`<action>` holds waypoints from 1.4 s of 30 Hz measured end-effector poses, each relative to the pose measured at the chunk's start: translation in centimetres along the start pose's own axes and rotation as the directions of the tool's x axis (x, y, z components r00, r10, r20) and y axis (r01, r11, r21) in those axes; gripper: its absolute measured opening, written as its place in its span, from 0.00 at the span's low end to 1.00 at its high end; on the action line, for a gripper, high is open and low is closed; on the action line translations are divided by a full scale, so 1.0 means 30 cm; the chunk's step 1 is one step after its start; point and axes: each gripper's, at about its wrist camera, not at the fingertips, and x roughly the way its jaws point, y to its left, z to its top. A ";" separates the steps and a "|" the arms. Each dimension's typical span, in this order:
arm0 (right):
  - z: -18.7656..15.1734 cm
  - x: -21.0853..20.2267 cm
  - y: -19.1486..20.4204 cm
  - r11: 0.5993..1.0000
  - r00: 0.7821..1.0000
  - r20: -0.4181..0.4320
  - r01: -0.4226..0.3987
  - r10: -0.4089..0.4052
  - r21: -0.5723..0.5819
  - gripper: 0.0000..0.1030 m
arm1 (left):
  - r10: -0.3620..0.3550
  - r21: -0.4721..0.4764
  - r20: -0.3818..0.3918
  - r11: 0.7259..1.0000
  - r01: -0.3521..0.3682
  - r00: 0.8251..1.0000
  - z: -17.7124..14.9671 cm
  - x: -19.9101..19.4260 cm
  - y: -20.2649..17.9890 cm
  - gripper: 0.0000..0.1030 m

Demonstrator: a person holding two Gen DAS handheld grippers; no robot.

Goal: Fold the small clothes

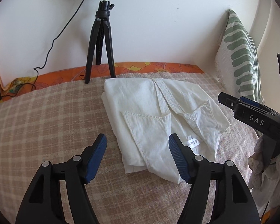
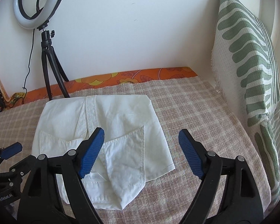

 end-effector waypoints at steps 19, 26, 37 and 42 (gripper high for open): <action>0.000 -0.488 0.076 0.999 0.985 0.164 -0.051 0.049 0.007 0.86 | -0.001 0.073 0.191 0.997 -0.013 0.982 -0.024 -0.470 -0.076 0.71; -0.038 -0.663 0.120 0.997 0.973 0.215 -0.080 0.079 -0.005 0.89 | -0.007 0.083 0.245 0.996 -0.014 0.969 -0.081 -0.618 -0.090 0.75; -0.192 -0.933 0.233 0.993 0.962 0.250 -0.107 0.113 -0.039 0.99 | -0.021 0.122 0.324 0.992 -0.020 0.946 -0.215 -0.868 -0.087 0.80; -0.278 -1.034 0.238 0.992 0.958 0.260 -0.125 0.123 -0.008 1.00 | -0.013 0.142 0.356 0.989 -0.040 0.934 -0.301 -0.972 -0.074 0.86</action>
